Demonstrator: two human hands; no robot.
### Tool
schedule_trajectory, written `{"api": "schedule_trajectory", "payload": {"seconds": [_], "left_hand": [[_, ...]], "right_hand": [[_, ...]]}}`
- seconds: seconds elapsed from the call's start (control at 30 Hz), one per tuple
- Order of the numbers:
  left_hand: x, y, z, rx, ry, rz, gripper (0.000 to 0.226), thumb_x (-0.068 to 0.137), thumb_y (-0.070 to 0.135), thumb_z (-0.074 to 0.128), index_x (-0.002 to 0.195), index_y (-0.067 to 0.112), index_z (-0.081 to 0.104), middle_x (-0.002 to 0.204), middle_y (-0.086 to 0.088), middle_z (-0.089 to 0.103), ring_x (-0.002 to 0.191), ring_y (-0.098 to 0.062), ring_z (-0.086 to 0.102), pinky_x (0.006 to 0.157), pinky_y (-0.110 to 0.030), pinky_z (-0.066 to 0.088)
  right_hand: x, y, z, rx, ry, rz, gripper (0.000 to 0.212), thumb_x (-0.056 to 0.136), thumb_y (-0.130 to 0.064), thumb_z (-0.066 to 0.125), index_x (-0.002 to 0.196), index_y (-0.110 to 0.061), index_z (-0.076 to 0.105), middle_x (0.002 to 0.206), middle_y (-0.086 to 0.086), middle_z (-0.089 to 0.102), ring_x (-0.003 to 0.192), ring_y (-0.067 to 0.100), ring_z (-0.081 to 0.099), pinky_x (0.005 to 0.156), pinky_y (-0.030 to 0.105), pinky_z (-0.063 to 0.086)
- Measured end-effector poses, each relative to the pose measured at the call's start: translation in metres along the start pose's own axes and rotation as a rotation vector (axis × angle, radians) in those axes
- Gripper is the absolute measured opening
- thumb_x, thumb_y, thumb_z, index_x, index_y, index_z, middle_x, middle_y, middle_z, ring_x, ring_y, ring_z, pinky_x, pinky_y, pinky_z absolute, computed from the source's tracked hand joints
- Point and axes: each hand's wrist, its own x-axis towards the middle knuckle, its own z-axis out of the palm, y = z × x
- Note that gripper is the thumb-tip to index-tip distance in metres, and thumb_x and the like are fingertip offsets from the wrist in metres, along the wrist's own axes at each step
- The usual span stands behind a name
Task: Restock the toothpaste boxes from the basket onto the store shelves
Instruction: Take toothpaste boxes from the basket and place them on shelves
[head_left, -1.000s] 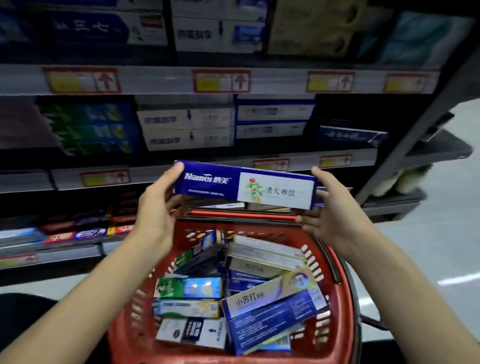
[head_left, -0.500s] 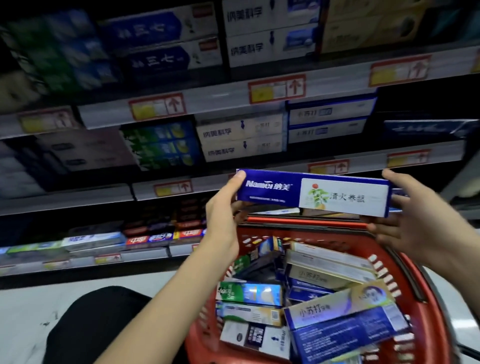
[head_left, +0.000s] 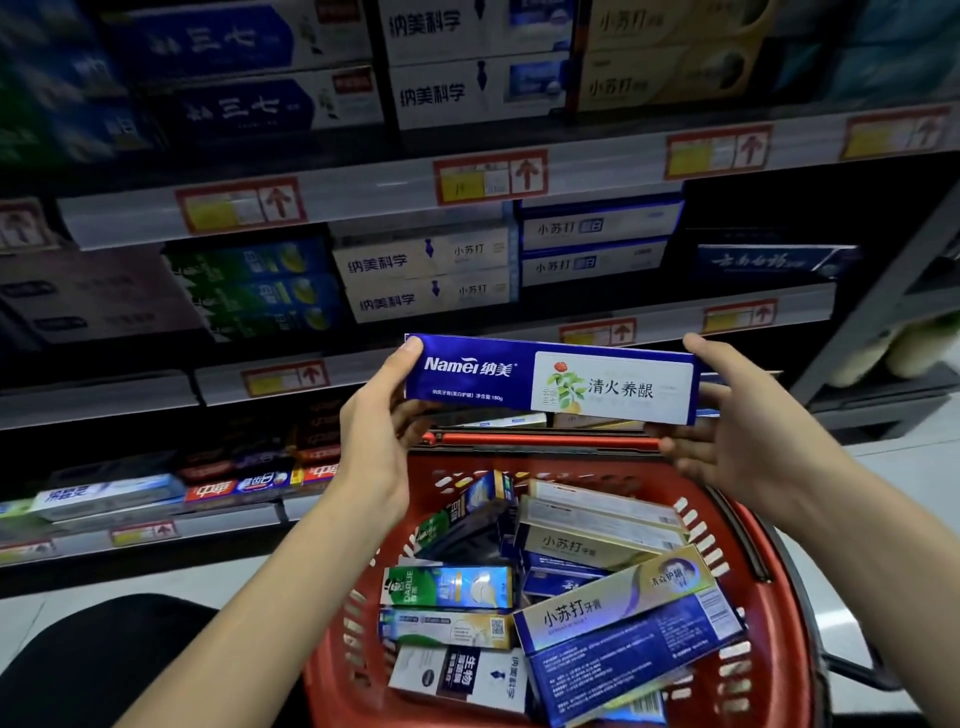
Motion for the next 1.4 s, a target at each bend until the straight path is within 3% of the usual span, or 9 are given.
{"api": "schedule_trajectory", "payload": {"seconds": [0.3, 0.5, 0.6, 0.7, 0.87, 1.1, 1.27, 1.4], "left_hand": [[-0.001, 0.000, 0.002, 0.010, 0.001, 0.011, 0.039, 0.088, 0.047, 0.073, 0.117, 0.020, 0.069, 0.099, 0.003, 0.079, 0.083, -0.008, 0.069, 0.081, -0.029, 0.048], [-0.004, 0.001, 0.004, 0.040, -0.050, 0.028, 0.026, 0.090, 0.045, 0.071, 0.106, 0.025, 0.069, 0.092, 0.005, 0.079, 0.078, -0.005, 0.070, 0.077, -0.027, 0.049], [-0.006, 0.001, 0.006, 0.042, -0.107, 0.024, 0.035, 0.083, 0.049, 0.072, 0.108, 0.024, 0.068, 0.093, 0.004, 0.078, 0.077, -0.005, 0.071, 0.073, -0.025, 0.051], [-0.007, 0.002, 0.007, 0.016, -0.175, 0.023, 0.039, 0.080, 0.048, 0.072, 0.111, 0.025, 0.068, 0.102, 0.001, 0.077, 0.086, -0.008, 0.072, 0.078, -0.028, 0.052], [-0.012, 0.006, 0.008, -0.026, -0.245, 0.061, 0.031, 0.090, 0.036, 0.066, 0.117, 0.020, 0.069, 0.110, -0.002, 0.076, 0.102, -0.015, 0.069, 0.086, -0.031, 0.053], [-0.010, 0.003, 0.007, -0.069, -0.233, 0.042, 0.021, 0.098, 0.014, 0.058, 0.116, 0.018, 0.070, 0.106, -0.001, 0.077, 0.097, -0.014, 0.070, 0.077, -0.026, 0.056], [-0.006, 0.001, 0.005, -0.083, -0.224, 0.058, 0.039, 0.079, 0.020, 0.064, 0.117, 0.015, 0.071, 0.106, -0.003, 0.076, 0.095, -0.014, 0.069, 0.082, -0.028, 0.055], [-0.005, 0.000, 0.003, -0.086, -0.245, 0.073, 0.044, 0.076, 0.018, 0.062, 0.119, 0.014, 0.070, 0.103, -0.003, 0.075, 0.089, -0.012, 0.068, 0.079, -0.027, 0.055]], "right_hand": [[-0.002, -0.002, -0.002, 0.011, 0.001, -0.006, 0.063, 0.092, -0.069, 0.056, 0.121, -0.014, 0.064, 0.086, 0.011, 0.079, 0.060, 0.019, 0.066, 0.061, 0.030, 0.050], [-0.006, -0.005, -0.005, 0.002, -0.017, -0.031, 0.068, 0.088, -0.074, 0.057, 0.118, -0.014, 0.069, 0.087, 0.010, 0.078, 0.070, 0.022, 0.066, 0.066, 0.032, 0.051], [-0.009, -0.006, -0.005, -0.016, -0.018, -0.048, 0.055, 0.086, -0.067, 0.066, 0.112, -0.018, 0.070, 0.102, 0.013, 0.079, 0.086, 0.026, 0.072, 0.072, 0.033, 0.054], [-0.010, -0.004, -0.004, 0.008, 0.001, -0.046, 0.048, 0.089, -0.062, 0.067, 0.111, -0.019, 0.069, 0.103, 0.014, 0.078, 0.087, 0.028, 0.075, 0.070, 0.033, 0.053], [-0.008, -0.003, -0.006, 0.102, 0.011, -0.112, 0.031, 0.093, -0.048, 0.068, 0.111, -0.024, 0.067, 0.086, 0.006, 0.080, 0.086, 0.026, 0.073, 0.070, 0.032, 0.051], [-0.008, -0.005, -0.009, 0.163, -0.014, -0.122, 0.036, 0.091, -0.033, 0.070, 0.123, -0.019, 0.063, 0.097, 0.009, 0.081, 0.094, 0.023, 0.074, 0.075, 0.031, 0.052], [-0.006, -0.005, -0.010, 0.180, -0.026, -0.134, 0.038, 0.090, -0.028, 0.069, 0.126, -0.017, 0.062, 0.093, 0.008, 0.080, 0.081, 0.018, 0.074, 0.073, 0.030, 0.052], [-0.005, -0.004, -0.011, 0.188, -0.035, -0.155, 0.043, 0.090, -0.026, 0.068, 0.131, -0.014, 0.059, 0.094, 0.008, 0.081, 0.087, 0.020, 0.074, 0.074, 0.030, 0.053]]}}
